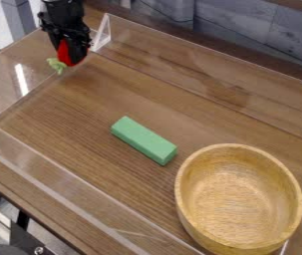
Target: Move the red fruit to the left
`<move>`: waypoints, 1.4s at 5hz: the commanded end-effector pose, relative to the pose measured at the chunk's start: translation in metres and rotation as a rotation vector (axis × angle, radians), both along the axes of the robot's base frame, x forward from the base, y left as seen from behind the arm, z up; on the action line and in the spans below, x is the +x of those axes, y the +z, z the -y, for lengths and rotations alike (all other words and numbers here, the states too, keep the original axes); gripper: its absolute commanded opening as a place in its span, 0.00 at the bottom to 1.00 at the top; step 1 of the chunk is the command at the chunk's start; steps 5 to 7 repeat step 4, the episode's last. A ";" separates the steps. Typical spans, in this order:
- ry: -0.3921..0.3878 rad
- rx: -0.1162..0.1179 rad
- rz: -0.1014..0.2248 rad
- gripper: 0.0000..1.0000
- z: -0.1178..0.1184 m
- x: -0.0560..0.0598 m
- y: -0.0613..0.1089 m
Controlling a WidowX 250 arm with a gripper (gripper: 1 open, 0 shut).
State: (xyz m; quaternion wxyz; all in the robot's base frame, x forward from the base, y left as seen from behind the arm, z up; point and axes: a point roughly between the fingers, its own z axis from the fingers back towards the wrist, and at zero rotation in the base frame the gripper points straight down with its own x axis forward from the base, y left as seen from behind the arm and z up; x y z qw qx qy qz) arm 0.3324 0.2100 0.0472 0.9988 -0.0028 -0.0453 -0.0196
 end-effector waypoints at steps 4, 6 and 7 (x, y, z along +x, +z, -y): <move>-0.054 -0.030 0.068 0.00 -0.005 0.007 0.027; -0.054 -0.030 0.068 0.00 -0.005 0.007 0.027; -0.054 -0.030 0.068 0.00 -0.005 0.007 0.027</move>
